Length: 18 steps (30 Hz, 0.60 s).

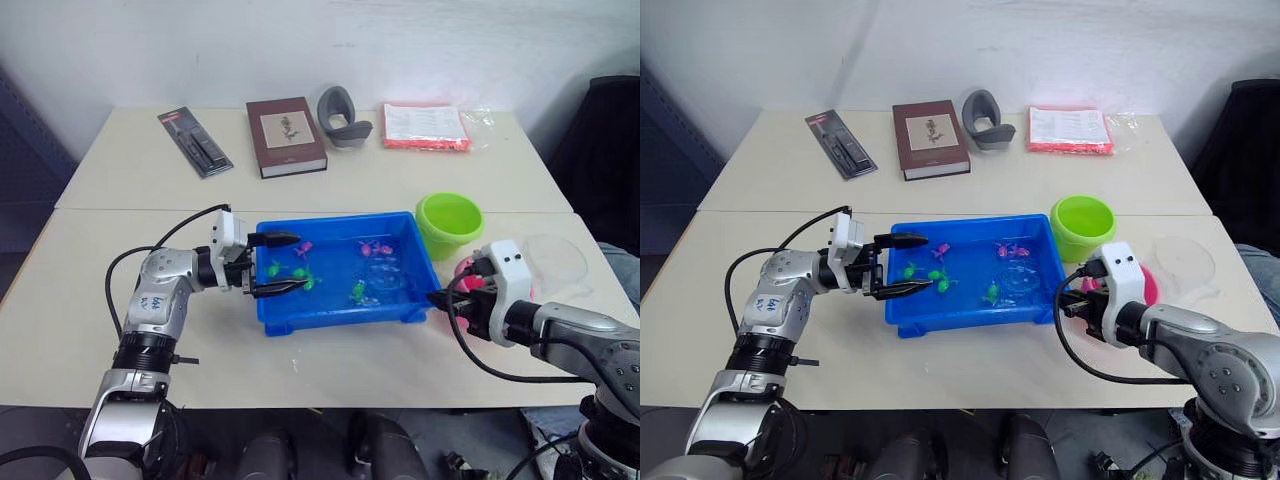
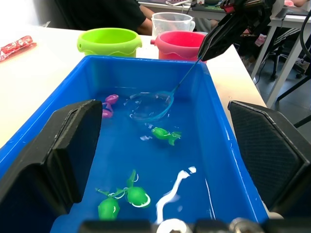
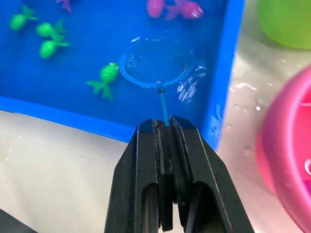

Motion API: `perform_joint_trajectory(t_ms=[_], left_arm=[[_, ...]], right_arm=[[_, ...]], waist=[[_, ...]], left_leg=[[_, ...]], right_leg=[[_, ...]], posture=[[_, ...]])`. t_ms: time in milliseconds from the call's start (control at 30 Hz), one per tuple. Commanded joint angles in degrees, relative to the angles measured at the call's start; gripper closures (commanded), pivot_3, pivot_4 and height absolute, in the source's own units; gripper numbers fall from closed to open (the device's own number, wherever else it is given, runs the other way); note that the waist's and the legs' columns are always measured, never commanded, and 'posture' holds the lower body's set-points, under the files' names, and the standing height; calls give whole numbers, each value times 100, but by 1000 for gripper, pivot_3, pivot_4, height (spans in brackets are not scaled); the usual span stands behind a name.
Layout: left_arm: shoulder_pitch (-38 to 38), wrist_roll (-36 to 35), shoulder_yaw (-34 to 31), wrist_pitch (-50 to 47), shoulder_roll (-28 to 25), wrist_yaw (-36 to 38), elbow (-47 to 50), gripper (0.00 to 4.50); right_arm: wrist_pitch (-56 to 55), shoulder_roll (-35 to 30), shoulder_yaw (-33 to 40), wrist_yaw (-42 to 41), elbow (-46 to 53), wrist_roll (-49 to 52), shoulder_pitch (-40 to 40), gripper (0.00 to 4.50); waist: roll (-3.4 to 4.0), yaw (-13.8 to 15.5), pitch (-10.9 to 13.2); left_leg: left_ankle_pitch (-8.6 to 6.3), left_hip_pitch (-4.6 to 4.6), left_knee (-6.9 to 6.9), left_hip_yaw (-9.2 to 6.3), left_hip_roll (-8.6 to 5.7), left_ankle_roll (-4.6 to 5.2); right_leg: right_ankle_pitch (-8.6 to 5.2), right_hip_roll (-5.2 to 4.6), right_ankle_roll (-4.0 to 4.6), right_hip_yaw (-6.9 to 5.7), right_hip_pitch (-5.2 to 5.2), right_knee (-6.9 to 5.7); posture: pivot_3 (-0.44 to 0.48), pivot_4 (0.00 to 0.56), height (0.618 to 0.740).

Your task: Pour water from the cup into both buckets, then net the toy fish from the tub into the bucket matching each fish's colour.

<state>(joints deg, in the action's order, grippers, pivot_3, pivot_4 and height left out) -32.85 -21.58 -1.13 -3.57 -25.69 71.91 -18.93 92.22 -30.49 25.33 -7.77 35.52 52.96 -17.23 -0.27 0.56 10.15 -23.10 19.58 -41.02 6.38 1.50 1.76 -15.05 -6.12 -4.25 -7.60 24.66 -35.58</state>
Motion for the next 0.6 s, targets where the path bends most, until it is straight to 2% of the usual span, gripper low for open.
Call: perform_joint_trajectory(t_ms=[33,400,600], left_arm=[[-23,-59,-32,30,-46,-10,151,43],[-5,-66,-49,-12,-70,-95,217,43],[35,-64,-76,-18,-128,-139,240,43]], right_arm=[[28,-173,-42,480,-24,66,-197,4500],[-218,176,-777,814,-176,-872,-854,4500],[-1155,291,-1207,542,-350,-1295,-743,4500]], waist=[[0,-18,0],[1,-50,1],[1,-58,0]], left_leg=[[0,1,0,0,0,0],[0,18,1,-4,1,0],[2,47,-2,-5,-3,0]], right_leg=[[0,-1,0,0,1,0],[0,-3,0,-7,12,7],[2,-1,-3,-9,40,5]], posture=[[0,150,740],[0,150,740],[0,150,740]])
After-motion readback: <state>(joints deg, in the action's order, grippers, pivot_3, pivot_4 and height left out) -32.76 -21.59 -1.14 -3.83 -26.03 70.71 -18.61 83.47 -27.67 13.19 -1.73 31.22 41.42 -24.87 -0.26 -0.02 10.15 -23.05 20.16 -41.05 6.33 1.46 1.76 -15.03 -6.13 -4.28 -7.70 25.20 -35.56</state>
